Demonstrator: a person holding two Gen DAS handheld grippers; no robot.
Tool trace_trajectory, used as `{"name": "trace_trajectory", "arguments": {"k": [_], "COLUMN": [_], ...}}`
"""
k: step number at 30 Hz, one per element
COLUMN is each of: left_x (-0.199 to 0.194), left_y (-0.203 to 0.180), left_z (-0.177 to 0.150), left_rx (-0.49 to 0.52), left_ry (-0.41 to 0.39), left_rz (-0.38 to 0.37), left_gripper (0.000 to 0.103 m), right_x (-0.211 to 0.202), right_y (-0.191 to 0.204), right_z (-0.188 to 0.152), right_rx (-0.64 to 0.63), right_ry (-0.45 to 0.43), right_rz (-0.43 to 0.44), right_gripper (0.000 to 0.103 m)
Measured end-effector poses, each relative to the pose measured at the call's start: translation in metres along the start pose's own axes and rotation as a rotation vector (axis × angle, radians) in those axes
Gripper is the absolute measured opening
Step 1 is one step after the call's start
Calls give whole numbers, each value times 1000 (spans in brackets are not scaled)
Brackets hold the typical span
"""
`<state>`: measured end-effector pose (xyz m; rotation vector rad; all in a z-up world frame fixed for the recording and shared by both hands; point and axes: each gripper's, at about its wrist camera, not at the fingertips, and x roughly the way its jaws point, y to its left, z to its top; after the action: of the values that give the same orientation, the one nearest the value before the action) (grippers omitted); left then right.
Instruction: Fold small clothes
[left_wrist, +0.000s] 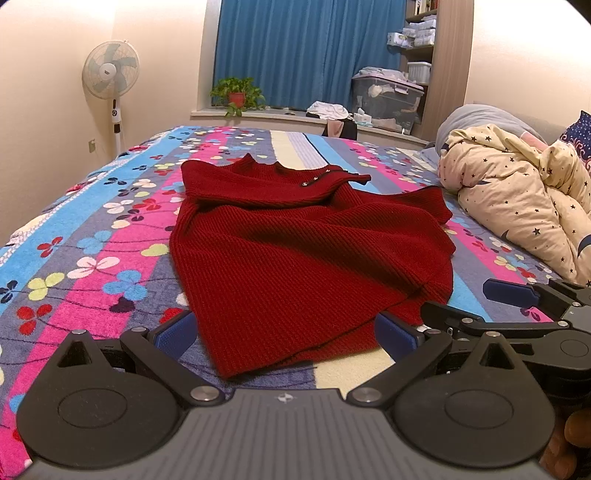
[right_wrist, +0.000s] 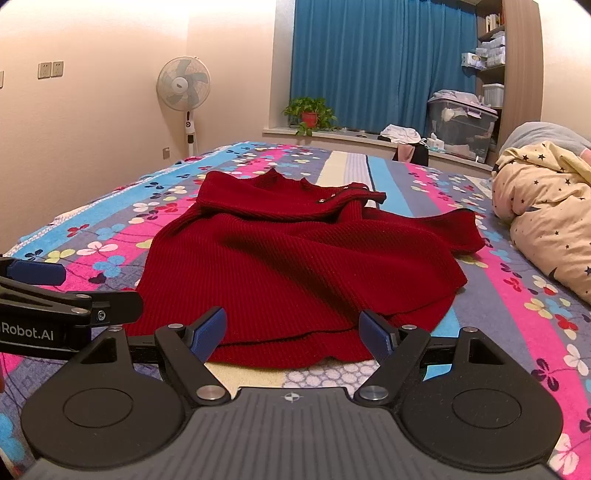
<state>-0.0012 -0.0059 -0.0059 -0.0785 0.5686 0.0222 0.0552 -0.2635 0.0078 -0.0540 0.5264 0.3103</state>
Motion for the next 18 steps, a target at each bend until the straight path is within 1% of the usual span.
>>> {"name": "trace_trajectory", "arguments": {"k": [5, 8, 11, 13, 15, 17, 18], "left_x": [-2, -1, -2, -2, -3, -5, -6], "left_y": [-3, -1, -2, -3, -1, 3, 7], "left_z": [2, 2, 2, 3, 5, 8, 11], "left_rx": [17, 29, 37, 43, 20, -3, -9], "left_ry": [1, 13, -20, -21, 9, 19, 29], "left_rz": [-5, -1, 3, 8, -4, -19, -29], "left_gripper": [102, 102, 102, 102, 101, 99, 96], "right_x": [-1, -1, -2, -3, -4, -5, -6], "right_y": [-2, -4, -2, -3, -3, -2, -5], "right_z": [2, 4, 5, 5, 5, 7, 10], "right_rx": [-1, 0, -26, -32, -36, -51, -40], "right_ry": [-13, -24, -36, -29, -31, -41, -46], "right_rz": [-12, -9, -11, -6, -2, -11, -15], "right_gripper": [80, 77, 76, 73, 71, 66, 61]}}
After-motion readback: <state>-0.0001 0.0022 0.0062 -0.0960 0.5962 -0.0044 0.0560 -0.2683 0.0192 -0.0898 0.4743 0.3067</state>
